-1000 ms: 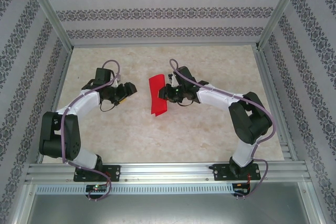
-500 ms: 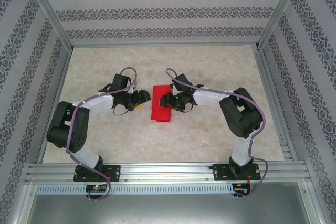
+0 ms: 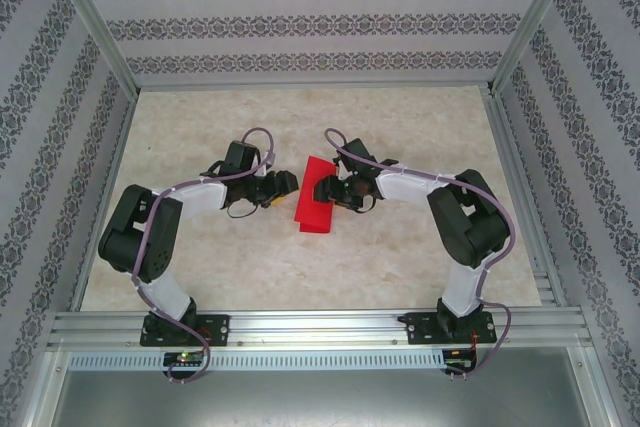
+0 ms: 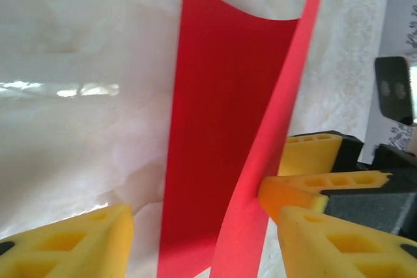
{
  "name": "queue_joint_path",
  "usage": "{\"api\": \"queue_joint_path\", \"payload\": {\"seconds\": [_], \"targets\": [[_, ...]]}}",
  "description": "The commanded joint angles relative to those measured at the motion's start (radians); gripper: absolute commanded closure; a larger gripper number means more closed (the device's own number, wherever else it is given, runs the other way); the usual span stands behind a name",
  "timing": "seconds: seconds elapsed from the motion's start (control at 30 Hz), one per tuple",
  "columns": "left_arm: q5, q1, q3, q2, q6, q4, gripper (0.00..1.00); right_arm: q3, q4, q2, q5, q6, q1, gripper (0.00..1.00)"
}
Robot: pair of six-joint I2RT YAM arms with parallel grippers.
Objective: Fold a paper plane with a square sheet of paper (pick it up from the middle)
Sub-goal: Hold the square sheet of paper at the center of the table.
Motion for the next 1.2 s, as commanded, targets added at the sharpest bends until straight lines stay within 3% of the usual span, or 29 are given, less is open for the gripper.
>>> {"api": "queue_joint_path", "payload": {"seconds": [0.0, 0.4, 0.63, 0.9, 1.17], "targets": [[0.068, -0.016, -0.012, 0.028, -0.014, 0.118, 0.42, -0.019, 0.04, -0.033, -0.035, 0.001, -0.013, 0.4], [0.162, -0.03, 0.003, 0.092, 0.001, 0.198, 0.66, -0.041, 0.07, -0.045, -0.075, 0.022, -0.02, 0.42], [0.173, -0.04, 0.019, 0.108, -0.002, 0.211, 0.93, -0.059, 0.066, -0.094, -0.061, 0.026, -0.038, 0.42], [0.16, -0.093, 0.036, 0.091, -0.031, 0.227, 0.99, -0.205, 0.19, -0.238, -0.045, 0.074, -0.132, 0.39], [0.151, -0.142, 0.04, 0.109, -0.104, 0.315, 1.0, -0.281, 0.275, -0.264, -0.056, 0.122, -0.17, 0.38]]}}
